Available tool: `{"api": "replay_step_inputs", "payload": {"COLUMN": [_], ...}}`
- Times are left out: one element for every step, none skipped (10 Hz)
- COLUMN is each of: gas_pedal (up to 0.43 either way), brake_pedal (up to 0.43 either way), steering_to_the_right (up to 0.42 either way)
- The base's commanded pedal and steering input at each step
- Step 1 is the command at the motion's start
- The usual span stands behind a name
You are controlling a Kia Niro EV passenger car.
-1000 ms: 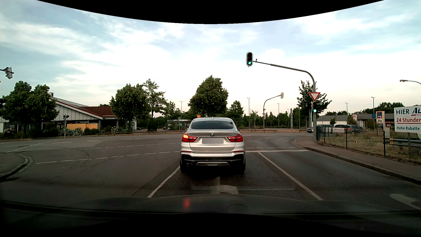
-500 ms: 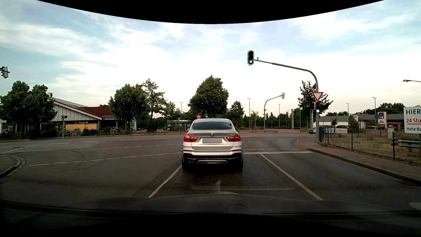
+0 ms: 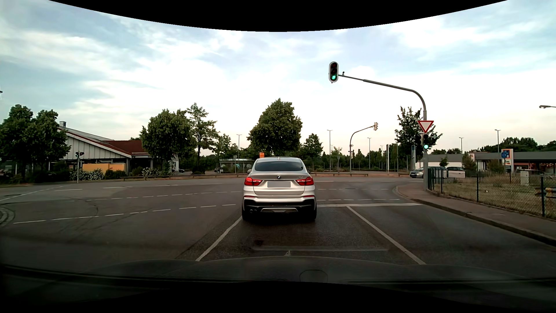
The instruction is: Follow the waypoints while adhering to traffic rules and regulations
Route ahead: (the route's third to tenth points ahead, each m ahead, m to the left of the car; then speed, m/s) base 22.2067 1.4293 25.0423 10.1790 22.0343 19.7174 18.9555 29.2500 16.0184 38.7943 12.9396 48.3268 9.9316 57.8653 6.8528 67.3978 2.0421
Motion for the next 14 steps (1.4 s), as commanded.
{"api": "replay_step_inputs", "payload": {"gas_pedal": [0.209,0.209,0.22,0.22,0.22,0.22,0.22,0.22,0.22,0.22,0.22,0.22,0.22,0.22], "brake_pedal": [0.006,0.006,0.006,0.012,0.006,0.006,0.006,0.006,0.006,0.006,0.006,0.006,0.006,0.006], "steering_to_the_right": [0.001,0.001,0.003,0.003,0.003,0.003,0.003,0.003,0.003,-0.001,-0.009,-0.019,-0.034,-0.05]}}
